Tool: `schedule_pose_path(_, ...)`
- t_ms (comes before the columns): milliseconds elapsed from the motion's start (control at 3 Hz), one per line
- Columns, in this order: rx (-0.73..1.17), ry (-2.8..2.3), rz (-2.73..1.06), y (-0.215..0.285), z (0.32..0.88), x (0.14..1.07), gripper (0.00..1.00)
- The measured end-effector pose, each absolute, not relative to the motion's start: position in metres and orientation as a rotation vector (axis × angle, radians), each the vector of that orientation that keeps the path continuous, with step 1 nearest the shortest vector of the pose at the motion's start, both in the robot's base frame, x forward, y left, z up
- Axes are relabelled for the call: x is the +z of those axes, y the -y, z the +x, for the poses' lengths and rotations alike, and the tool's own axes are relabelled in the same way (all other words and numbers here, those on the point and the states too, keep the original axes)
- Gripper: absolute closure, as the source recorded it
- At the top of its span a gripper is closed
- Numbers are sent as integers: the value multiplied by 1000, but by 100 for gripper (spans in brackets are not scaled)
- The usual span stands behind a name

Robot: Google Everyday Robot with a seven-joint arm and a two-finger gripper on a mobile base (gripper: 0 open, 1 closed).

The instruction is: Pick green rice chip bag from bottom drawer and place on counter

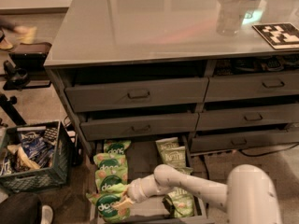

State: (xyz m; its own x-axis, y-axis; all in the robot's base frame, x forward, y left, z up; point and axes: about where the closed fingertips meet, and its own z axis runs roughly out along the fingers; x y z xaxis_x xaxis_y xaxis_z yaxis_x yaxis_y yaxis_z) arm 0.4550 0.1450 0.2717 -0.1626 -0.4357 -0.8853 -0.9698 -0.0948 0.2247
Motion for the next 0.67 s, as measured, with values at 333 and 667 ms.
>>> schedule_pose_path(333, 1183, -1568, -1528, -114, 452, 325, 100)
schedule_pose_path(667, 1152, -1532, -1449, -70, 470, 370, 100)
